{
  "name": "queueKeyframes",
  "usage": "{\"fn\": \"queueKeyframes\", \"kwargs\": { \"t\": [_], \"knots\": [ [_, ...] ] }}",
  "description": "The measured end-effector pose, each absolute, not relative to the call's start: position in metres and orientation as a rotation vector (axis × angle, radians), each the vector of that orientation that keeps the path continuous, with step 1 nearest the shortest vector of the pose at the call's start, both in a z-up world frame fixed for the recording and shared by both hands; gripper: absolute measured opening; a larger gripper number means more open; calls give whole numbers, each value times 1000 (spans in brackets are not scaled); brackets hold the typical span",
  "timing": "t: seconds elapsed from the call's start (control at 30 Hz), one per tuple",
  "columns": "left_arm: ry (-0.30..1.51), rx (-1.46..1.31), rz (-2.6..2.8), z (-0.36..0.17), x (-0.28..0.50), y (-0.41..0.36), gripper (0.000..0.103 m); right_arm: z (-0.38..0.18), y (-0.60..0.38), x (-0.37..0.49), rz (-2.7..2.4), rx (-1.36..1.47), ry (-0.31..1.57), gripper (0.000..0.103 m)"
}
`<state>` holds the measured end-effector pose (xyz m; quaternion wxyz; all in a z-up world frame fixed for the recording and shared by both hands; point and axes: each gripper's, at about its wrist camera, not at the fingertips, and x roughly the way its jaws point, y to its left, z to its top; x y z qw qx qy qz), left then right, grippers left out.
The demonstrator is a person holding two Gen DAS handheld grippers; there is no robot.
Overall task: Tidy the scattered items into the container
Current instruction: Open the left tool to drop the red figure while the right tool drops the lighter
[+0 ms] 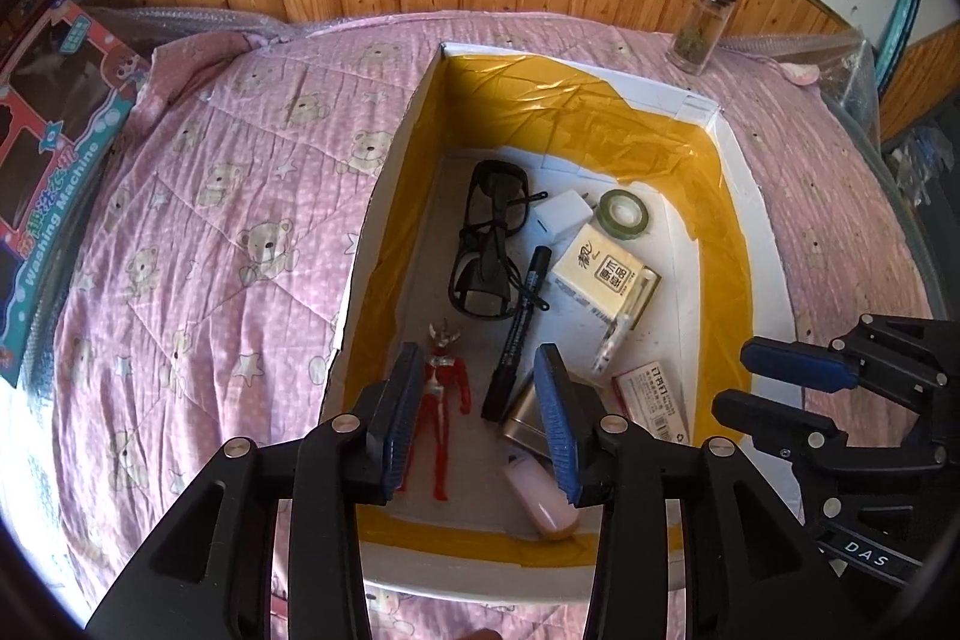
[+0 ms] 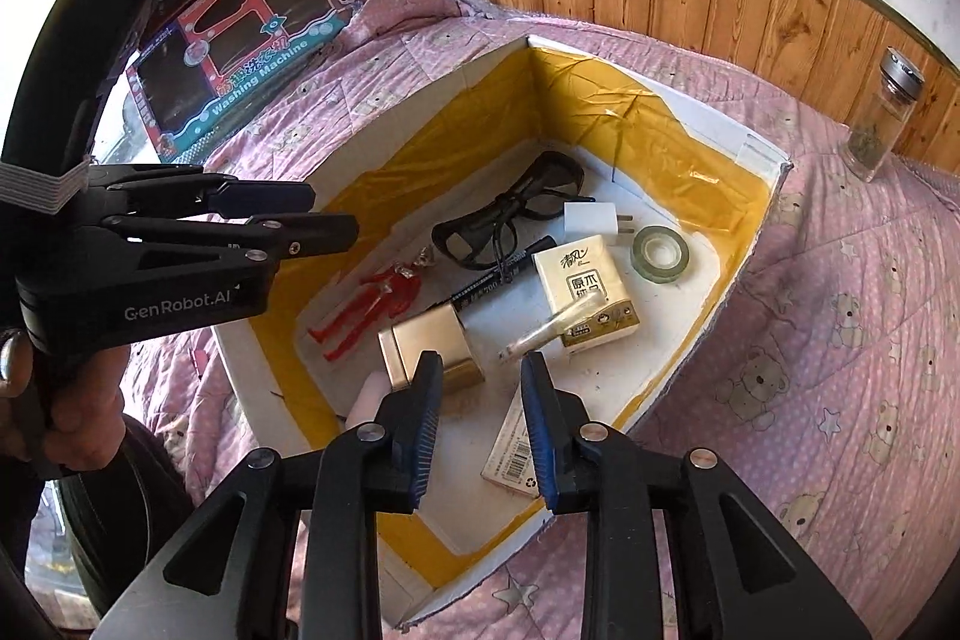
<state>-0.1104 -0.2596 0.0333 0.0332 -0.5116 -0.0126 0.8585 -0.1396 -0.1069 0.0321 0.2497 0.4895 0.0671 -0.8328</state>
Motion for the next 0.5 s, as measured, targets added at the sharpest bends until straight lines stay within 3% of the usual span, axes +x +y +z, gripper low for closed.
{"fn": "queueKeyframes", "kwargs": {
  "t": [0.13, 0.3, 0.5],
  "knots": [
    [-51, -1546, 2657, 40, -100, -259, 41, 42, -106, -125, -2234, 1314, 219, 31],
    [-110, -1422, 2677, 53, -79, -250, 62, 52, -108, -102, -2172, 1289, 310, 38],
    [-123, -1356, 2719, 68, -63, -241, 63, 57, -103, -89, -2162, 1289, 373, 38]
  ]
}}
